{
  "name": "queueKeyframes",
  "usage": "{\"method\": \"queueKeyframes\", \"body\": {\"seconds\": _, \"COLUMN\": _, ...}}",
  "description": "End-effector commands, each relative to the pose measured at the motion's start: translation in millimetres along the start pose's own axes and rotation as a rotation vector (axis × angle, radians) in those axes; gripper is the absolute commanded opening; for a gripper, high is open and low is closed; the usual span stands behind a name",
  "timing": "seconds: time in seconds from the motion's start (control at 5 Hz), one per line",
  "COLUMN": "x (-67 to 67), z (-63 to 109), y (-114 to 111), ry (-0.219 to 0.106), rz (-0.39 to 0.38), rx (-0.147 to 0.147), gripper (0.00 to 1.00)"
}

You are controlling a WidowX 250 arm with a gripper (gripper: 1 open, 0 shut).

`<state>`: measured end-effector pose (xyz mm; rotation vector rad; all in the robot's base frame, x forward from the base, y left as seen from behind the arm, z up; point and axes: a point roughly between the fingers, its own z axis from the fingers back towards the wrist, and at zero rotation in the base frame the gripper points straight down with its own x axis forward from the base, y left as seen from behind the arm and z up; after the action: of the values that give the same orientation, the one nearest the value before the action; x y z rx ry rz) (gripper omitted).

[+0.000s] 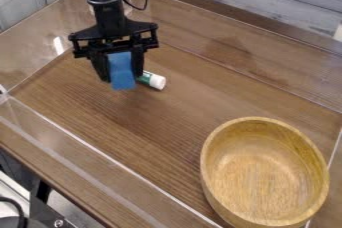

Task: Put the blue block in the brown bowl

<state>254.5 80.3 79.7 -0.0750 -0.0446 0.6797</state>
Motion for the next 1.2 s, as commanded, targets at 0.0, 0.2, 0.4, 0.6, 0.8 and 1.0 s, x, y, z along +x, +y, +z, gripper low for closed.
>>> {"method": "queueKeyframes", "body": {"seconds": 0.0, "x": -5.2, "z": 19.5, "y": -8, "ry": -0.064, "rz": -0.020, "rx": -0.039, "gripper": 0.00}}
{"method": "queueKeyframes", "body": {"seconds": 0.2, "x": -20.0, "z": 23.0, "y": -15, "ry": -0.067, "rz": -0.040, "rx": -0.057, "gripper": 0.00}}
{"method": "queueKeyframes", "body": {"seconds": 0.4, "x": -35.6, "z": 25.7, "y": -23, "ry": -0.069, "rz": -0.063, "rx": -0.068, "gripper": 0.00}}
{"method": "queueKeyframes", "body": {"seconds": 0.6, "x": -51.5, "z": 28.3, "y": -33, "ry": -0.064, "rz": -0.086, "rx": -0.073, "gripper": 0.00}}
{"method": "queueKeyframes", "body": {"seconds": 0.8, "x": -72.2, "z": 30.0, "y": -47, "ry": -0.055, "rz": -0.114, "rx": -0.077, "gripper": 0.00}}
{"method": "queueKeyframes", "body": {"seconds": 1.0, "x": -94.7, "z": 30.2, "y": -63, "ry": -0.043, "rz": -0.147, "rx": -0.088, "gripper": 0.00}}
